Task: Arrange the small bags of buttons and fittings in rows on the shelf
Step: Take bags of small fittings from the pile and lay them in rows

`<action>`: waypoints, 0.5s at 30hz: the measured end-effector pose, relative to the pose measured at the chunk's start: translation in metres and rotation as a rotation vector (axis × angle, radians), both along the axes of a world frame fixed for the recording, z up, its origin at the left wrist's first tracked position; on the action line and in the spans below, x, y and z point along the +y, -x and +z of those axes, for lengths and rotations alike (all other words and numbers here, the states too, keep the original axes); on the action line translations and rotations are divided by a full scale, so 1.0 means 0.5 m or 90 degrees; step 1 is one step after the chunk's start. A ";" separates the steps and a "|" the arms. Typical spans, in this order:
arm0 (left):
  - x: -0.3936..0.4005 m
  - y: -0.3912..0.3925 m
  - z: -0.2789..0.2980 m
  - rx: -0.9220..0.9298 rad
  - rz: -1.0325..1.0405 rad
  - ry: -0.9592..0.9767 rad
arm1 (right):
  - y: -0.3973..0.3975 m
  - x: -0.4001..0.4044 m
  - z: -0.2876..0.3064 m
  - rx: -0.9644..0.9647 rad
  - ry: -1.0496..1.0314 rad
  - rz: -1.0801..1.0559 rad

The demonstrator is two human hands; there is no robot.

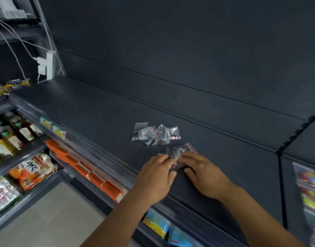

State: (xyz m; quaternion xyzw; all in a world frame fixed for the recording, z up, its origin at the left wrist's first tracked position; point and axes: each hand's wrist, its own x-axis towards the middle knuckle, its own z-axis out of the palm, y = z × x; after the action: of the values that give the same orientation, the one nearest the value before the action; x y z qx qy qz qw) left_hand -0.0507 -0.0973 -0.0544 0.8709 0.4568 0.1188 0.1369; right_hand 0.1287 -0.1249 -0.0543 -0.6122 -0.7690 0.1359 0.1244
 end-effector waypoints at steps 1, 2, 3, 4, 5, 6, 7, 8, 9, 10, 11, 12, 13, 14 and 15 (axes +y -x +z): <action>-0.004 -0.007 0.000 -0.011 -0.024 -0.003 | -0.010 -0.011 0.002 0.020 -0.005 -0.020; -0.007 -0.013 0.001 -0.020 -0.044 -0.004 | -0.019 -0.022 0.003 0.044 -0.010 -0.043; -0.008 -0.019 0.002 -0.029 -0.057 -0.006 | -0.026 -0.029 0.005 0.071 -0.028 -0.069; -0.007 -0.023 0.004 -0.037 -0.062 -0.011 | -0.032 -0.034 0.007 0.099 -0.057 -0.105; -0.003 -0.027 0.005 -0.046 -0.058 -0.019 | -0.036 -0.036 0.009 0.123 -0.083 -0.153; 0.002 -0.030 0.006 -0.055 -0.046 -0.027 | -0.039 -0.037 0.012 0.139 -0.099 -0.211; 0.010 -0.034 0.007 -0.065 -0.033 -0.032 | -0.042 -0.034 0.013 0.148 -0.105 -0.273; 0.019 -0.039 0.007 -0.074 -0.025 -0.033 | -0.044 -0.030 0.013 0.149 -0.104 -0.330; 0.028 -0.045 0.008 -0.081 -0.023 -0.026 | -0.046 -0.023 0.010 0.144 -0.092 -0.378; 0.035 -0.053 0.010 -0.085 -0.027 -0.014 | -0.047 -0.016 0.007 0.137 -0.067 -0.414; 0.042 -0.062 0.011 -0.082 -0.035 -0.001 | -0.046 -0.008 0.005 0.129 -0.038 -0.440; 0.047 -0.070 0.011 -0.071 -0.043 0.008 | -0.042 0.000 0.003 0.122 -0.013 -0.457; 0.052 -0.077 0.011 -0.055 -0.050 0.013 | -0.038 0.010 0.003 0.125 0.005 -0.471; 0.057 -0.082 0.010 -0.039 -0.052 0.017 | -0.032 0.019 0.005 0.142 0.021 -0.487; 0.060 -0.084 0.010 -0.029 -0.046 0.024 | -0.027 0.028 0.008 0.162 0.035 -0.505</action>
State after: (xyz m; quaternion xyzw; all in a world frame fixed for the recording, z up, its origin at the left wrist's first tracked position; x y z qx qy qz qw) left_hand -0.0086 -0.0673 -0.0493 0.8812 0.4240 0.1251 0.1677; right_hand 0.1420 -0.1111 -0.0503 -0.8424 -0.4481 0.1724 0.2448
